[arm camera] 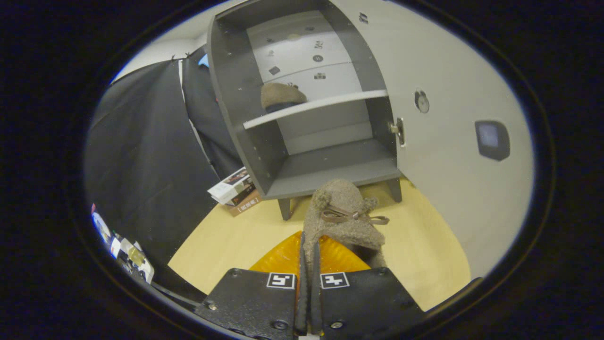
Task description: Open the shoe cabinet door, grab the shoes and put them into the shoe cabinet, then close the shoe cabinet door.
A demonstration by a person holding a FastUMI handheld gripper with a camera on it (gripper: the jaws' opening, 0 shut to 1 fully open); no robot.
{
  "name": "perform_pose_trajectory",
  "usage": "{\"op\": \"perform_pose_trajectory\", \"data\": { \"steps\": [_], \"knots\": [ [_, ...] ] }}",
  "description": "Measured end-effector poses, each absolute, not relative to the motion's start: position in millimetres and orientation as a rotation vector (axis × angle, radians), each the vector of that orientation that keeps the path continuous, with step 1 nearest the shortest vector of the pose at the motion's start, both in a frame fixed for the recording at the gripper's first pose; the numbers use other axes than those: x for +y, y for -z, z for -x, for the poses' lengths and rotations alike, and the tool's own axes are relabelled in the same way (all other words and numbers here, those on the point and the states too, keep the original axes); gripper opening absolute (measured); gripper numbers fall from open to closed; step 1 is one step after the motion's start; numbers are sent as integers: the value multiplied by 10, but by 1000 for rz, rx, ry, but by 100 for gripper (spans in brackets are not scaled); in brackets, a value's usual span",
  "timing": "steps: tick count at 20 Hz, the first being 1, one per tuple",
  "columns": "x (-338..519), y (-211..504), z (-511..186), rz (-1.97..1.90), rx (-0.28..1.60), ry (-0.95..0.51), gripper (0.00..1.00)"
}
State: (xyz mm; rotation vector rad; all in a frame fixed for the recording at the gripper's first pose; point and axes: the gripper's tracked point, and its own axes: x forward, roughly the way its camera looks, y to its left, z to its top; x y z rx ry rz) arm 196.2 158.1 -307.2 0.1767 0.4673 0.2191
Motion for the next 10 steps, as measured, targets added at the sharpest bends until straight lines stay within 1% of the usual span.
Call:
{"op": "perform_pose_trajectory", "data": {
  "steps": [6, 10],
  "knots": [
    [1795, 1981, -1593, -60, 274, -272, 7],
    [1901, 1338, -1459, -3, 182, -284, 7]
  ]
}}
